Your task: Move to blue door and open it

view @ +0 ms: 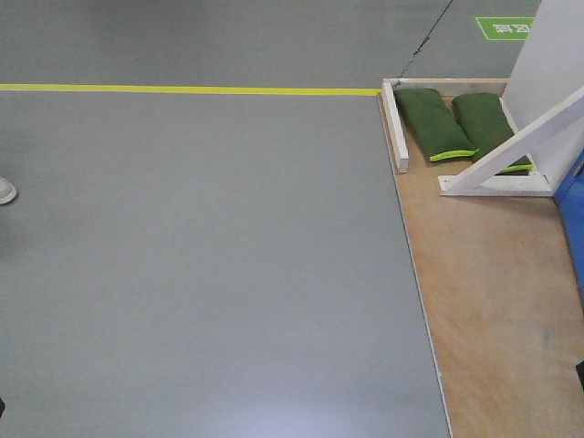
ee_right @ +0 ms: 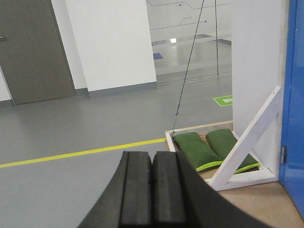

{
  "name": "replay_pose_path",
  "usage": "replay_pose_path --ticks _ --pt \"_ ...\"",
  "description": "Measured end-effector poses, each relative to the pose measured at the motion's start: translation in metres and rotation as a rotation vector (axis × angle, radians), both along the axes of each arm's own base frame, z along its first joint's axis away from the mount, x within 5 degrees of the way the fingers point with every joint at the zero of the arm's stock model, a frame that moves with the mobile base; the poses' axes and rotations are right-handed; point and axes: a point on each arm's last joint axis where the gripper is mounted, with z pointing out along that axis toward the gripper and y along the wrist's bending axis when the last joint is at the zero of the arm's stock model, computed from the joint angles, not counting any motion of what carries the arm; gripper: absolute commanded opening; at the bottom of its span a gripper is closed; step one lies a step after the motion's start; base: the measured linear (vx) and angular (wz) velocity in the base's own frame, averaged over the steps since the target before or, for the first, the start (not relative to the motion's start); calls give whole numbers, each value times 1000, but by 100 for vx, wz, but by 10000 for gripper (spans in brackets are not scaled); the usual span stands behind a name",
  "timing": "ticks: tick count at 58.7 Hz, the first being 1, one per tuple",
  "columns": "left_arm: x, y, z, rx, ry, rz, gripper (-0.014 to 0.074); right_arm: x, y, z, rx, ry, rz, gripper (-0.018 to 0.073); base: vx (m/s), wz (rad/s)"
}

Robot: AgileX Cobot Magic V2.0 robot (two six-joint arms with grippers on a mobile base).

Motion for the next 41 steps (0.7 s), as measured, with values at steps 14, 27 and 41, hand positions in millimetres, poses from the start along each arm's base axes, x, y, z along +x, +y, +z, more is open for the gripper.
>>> replay_pose_path --ticks 14,27,41 --pt "0 0 0 0 0 0 73 0 0 0 0 0 0 12 30 1" --pt "0 0 0 0 0 0 73 0 0 0 0 0 0 12 16 0" --pt "0 0 0 0 0 0 73 0 0 0 0 0 0 12 9 2"
